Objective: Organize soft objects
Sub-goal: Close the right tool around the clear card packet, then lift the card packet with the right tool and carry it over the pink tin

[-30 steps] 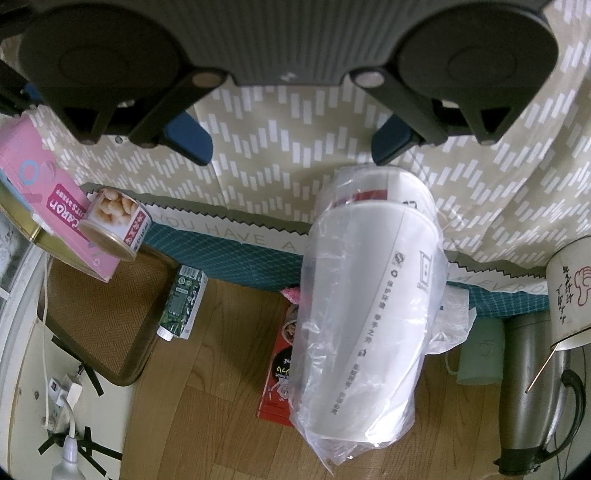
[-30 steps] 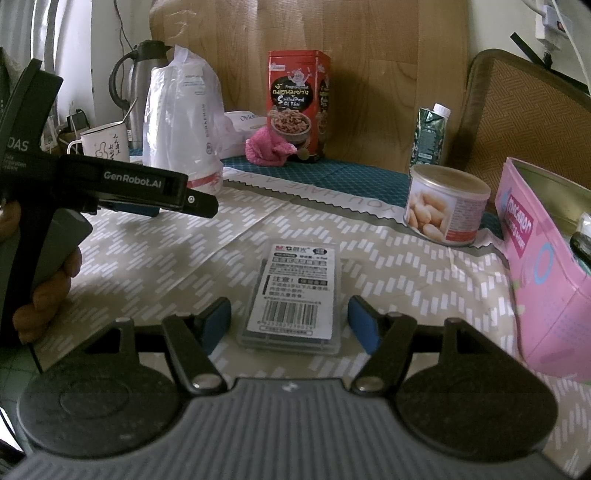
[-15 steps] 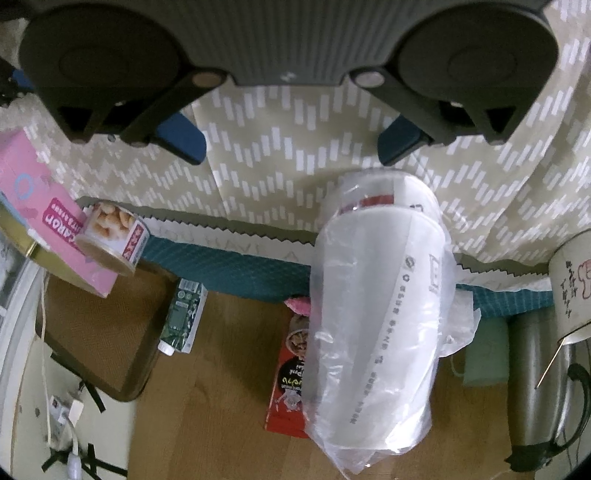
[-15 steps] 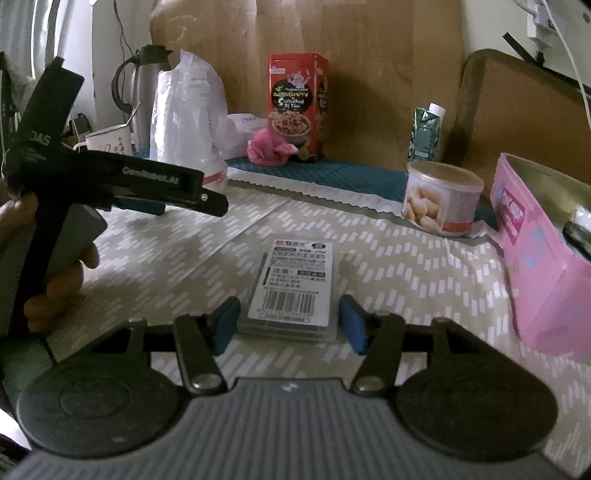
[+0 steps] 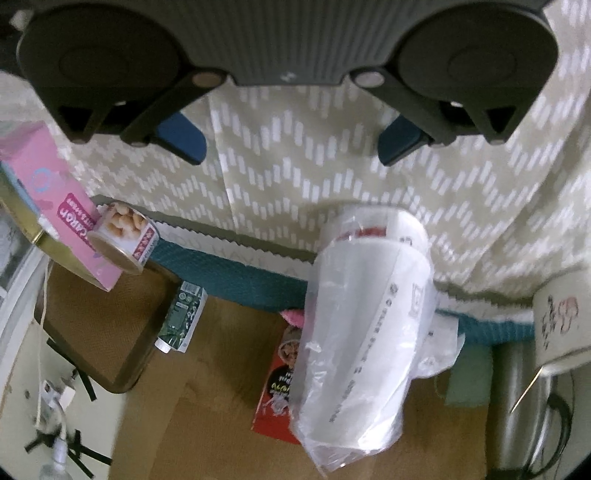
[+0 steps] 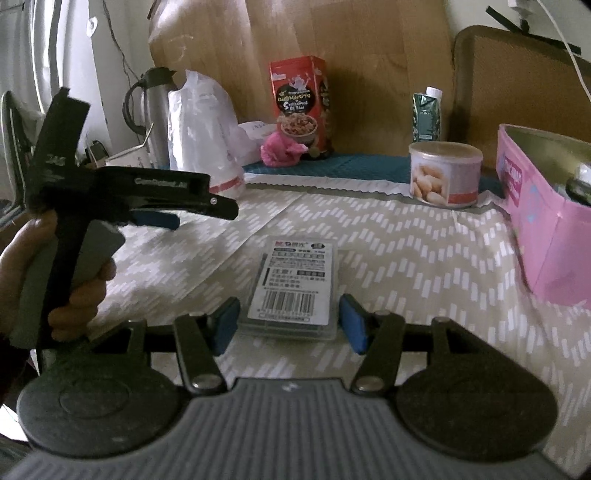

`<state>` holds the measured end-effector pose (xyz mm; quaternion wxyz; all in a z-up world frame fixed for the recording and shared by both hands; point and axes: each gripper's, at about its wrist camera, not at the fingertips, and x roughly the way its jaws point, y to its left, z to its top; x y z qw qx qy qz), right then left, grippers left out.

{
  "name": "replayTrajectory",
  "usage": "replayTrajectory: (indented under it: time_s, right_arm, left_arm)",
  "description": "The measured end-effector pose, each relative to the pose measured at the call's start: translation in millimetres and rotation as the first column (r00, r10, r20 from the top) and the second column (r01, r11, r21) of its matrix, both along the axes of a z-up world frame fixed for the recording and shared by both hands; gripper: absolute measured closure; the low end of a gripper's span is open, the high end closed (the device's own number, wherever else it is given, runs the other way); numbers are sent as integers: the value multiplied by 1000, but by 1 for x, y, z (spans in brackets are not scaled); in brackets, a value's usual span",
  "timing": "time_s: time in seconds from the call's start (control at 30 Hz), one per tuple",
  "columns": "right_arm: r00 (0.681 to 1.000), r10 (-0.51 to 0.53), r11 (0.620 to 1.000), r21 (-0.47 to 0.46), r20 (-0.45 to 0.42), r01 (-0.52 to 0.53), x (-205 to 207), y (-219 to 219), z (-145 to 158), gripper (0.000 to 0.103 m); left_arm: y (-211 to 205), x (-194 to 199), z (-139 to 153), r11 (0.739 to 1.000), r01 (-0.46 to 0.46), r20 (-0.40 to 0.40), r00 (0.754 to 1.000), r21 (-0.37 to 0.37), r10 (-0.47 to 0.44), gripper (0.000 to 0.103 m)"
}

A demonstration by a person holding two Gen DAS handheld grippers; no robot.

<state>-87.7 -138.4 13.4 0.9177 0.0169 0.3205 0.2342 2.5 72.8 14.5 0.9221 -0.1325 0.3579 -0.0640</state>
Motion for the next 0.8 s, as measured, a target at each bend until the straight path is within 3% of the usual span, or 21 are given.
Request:
replayTrajectory:
  time_s: [0.2,0.53,0.8]
  right_arm:
    - [1000,-3,999,50,-12,4,0,-6,0,42]
    - [1000,1,997,74,-14,0,0,-11,0,42]
    - [1000,-1,997,74,-13,2,0,-10,-1,41]
  left_arm:
    - [-6,-9,6,992,43,-51,997,-119,-49,4]
    - [-43,-14,12,960,183,-88,975,-212,-205,4]
    - [-63,-14,5,931,239,-118,953,-275,-279,3]
